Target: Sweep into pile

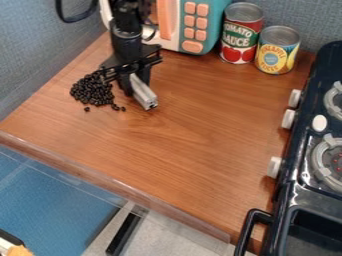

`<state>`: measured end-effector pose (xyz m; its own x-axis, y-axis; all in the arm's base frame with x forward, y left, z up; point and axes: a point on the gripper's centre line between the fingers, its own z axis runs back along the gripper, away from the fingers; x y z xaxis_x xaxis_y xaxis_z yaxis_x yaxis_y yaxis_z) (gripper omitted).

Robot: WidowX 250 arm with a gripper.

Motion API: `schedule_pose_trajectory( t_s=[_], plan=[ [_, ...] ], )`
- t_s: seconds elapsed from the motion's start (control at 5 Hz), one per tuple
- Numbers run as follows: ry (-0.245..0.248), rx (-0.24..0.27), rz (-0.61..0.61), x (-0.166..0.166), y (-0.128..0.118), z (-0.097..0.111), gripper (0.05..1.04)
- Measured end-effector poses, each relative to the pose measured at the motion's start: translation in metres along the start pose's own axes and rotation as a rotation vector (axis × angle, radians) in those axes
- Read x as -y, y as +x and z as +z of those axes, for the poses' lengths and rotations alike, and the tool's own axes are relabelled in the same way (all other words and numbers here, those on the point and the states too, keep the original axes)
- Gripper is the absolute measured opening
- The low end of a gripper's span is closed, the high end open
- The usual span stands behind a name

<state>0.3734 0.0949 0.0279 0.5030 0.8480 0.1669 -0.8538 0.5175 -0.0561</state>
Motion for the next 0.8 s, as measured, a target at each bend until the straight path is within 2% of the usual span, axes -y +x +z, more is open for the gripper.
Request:
schedule_pose_trajectory(
  t_s=[0.2, 0.4, 0.8],
  plan=[
    [-0.003, 0.003, 0.008, 0.007, 0.0, 0.006, 0.388],
    [-0.029, 0.02, 0.019, 0.016, 0.007, 0.013, 0.388],
    [-0.006, 0.002, 0.054, 0.025, 0.014, -0.009, 0.388]
  ],
)
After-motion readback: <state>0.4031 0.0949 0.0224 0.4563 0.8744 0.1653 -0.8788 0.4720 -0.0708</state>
